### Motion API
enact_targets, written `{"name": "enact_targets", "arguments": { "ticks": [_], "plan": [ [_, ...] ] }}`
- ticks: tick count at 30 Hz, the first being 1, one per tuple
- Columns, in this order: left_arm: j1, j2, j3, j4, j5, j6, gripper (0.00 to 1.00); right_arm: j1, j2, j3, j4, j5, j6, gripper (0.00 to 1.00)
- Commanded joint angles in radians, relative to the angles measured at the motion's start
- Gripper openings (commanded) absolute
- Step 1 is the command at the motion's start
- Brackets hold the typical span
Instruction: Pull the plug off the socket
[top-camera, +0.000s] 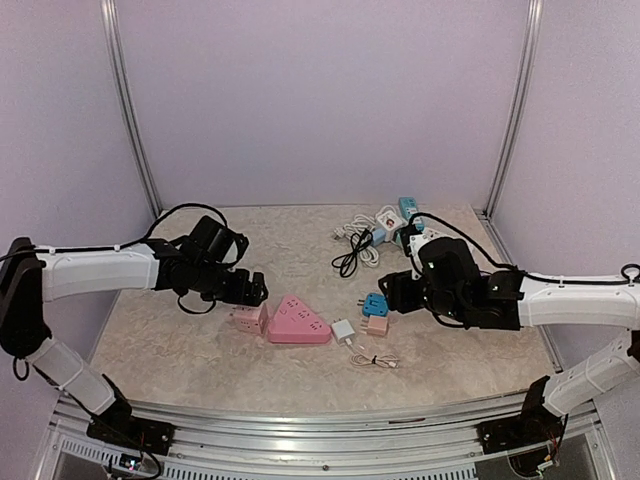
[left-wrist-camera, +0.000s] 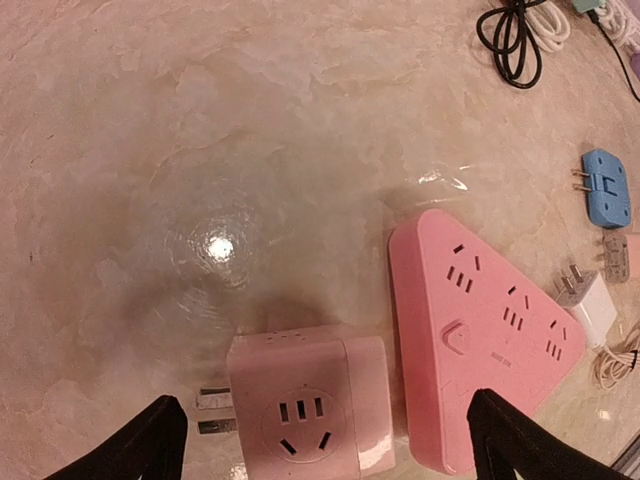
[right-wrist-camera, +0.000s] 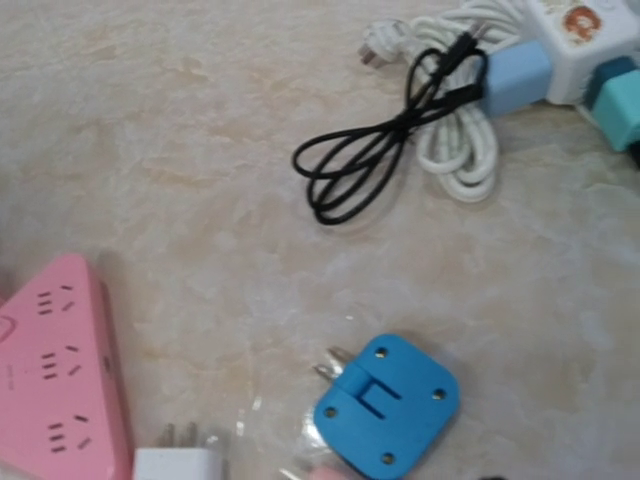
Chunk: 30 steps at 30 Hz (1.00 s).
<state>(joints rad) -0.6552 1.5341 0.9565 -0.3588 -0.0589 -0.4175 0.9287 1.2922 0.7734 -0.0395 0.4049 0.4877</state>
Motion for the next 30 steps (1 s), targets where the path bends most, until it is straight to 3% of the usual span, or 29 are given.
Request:
{"name": "enact_targets", "arguments": {
  "ticks": [1,6,13,20,30],
  "plan": [
    [0.032,-0.118,0.062,-0.066,0.049,0.036,0.98,-0.043,-0.041,0.063,-0.123,0.021,-0.030,0.69],
    [0.169,-0.187,0.161,-0.153,0.276,0.131,0.99,-0.125,-0.028,0.138,-0.217,-0.035,-0.083,0.72],
    [0.356,-0.210,0.252,-0.242,0.387,0.277,0.99,-0.279,0.037,0.231,-0.318,-0.068,-0.149,0.74],
    [0.484,-0.307,0.123,-0.120,0.419,0.263,0.99,-0.472,0.119,0.258,-0.274,-0.236,-0.184,0.75],
    [0.502,-0.364,0.088,-0.116,0.363,0.291,0.99,-0.664,0.377,0.402,-0.190,-0.385,-0.227,0.72]
  ]
}}
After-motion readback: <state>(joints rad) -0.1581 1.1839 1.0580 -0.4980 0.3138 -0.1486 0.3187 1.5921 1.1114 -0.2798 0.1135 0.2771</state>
